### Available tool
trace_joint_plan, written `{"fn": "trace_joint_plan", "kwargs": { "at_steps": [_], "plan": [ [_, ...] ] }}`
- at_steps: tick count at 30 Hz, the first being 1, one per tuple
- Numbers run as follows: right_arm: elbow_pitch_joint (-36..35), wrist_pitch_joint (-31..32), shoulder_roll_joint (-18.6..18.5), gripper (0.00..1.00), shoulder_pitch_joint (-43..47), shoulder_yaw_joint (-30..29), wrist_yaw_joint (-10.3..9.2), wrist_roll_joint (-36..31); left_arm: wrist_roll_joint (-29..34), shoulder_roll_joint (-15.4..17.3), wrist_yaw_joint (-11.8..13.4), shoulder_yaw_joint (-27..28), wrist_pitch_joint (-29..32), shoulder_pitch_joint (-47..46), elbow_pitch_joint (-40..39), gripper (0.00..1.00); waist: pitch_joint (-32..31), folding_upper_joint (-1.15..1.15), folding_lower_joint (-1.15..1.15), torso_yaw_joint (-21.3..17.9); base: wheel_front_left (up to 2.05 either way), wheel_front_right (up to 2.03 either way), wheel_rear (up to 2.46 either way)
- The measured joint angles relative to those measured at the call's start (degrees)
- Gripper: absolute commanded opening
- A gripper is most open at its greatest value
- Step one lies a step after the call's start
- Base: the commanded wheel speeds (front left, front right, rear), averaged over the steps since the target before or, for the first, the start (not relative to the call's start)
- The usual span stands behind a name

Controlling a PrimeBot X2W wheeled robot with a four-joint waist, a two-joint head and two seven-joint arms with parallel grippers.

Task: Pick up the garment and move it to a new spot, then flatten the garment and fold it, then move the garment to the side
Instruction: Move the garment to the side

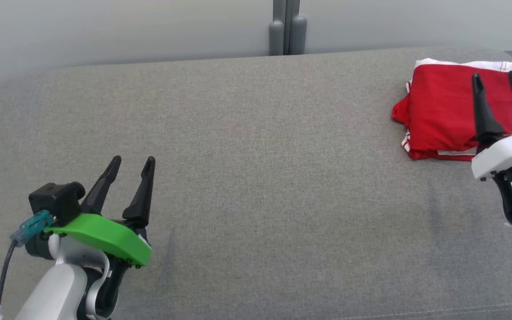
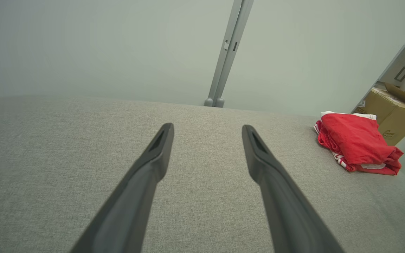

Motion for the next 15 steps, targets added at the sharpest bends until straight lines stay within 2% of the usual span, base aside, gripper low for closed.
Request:
{"fn": "trace_joint_plan", "kwargs": {
  "at_steps": [10,15],
  "plan": [
    [-5.8,-2.5,4.1,1.00,9.6,0.8,-2.02,-0.6,1.0,0.5,1.0,4.8,-4.4,4.8,0.4,1.00,-3.3,0.00,0.00,0.2,0.00,0.00,0.00],
    [-8.2,-3.4,4.6,1.00,13.0,0.5,-2.74,-2.1,2.6,0.5,1.1,6.2,-6.5,6.8,0.4,1.00,-3.5,0.00,0.00,0.0,0.00,0.00,0.00]
  ]
}}
